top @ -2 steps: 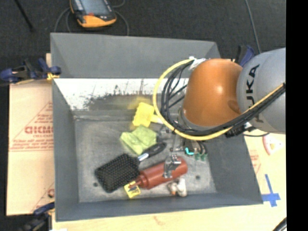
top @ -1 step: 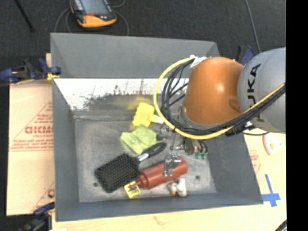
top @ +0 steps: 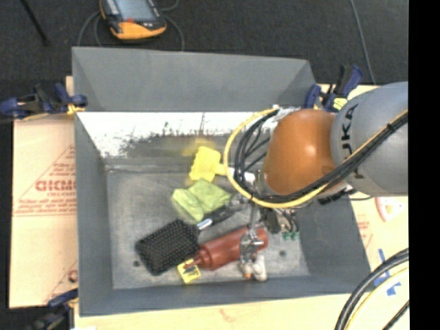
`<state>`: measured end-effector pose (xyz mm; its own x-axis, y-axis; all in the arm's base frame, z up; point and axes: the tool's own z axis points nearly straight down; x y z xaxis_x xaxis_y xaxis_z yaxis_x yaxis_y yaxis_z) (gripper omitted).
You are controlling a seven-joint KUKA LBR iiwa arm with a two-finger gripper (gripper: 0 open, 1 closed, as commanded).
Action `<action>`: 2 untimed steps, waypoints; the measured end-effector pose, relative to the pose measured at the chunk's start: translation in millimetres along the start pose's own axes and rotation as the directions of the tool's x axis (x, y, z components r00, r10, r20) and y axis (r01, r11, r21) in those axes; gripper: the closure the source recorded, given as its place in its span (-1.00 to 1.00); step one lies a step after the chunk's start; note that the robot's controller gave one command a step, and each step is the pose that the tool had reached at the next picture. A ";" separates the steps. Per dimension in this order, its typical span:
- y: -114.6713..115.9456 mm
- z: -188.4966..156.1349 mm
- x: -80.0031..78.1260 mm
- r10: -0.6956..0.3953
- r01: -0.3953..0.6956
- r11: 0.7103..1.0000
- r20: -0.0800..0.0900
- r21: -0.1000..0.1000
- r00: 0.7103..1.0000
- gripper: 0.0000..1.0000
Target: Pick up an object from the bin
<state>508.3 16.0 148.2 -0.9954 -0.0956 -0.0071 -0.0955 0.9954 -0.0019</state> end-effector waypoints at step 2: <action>-32.6 -1.7 -2.2 0.008 -0.008 1.000 -0.001 -0.003 1.000 -1.00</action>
Offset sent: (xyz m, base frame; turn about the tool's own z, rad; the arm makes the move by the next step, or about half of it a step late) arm 0.0038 -0.0320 0.0013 0.0077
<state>513.6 -16.2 150.1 -0.9962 -0.0872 -0.0057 -0.0872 0.9962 0.0007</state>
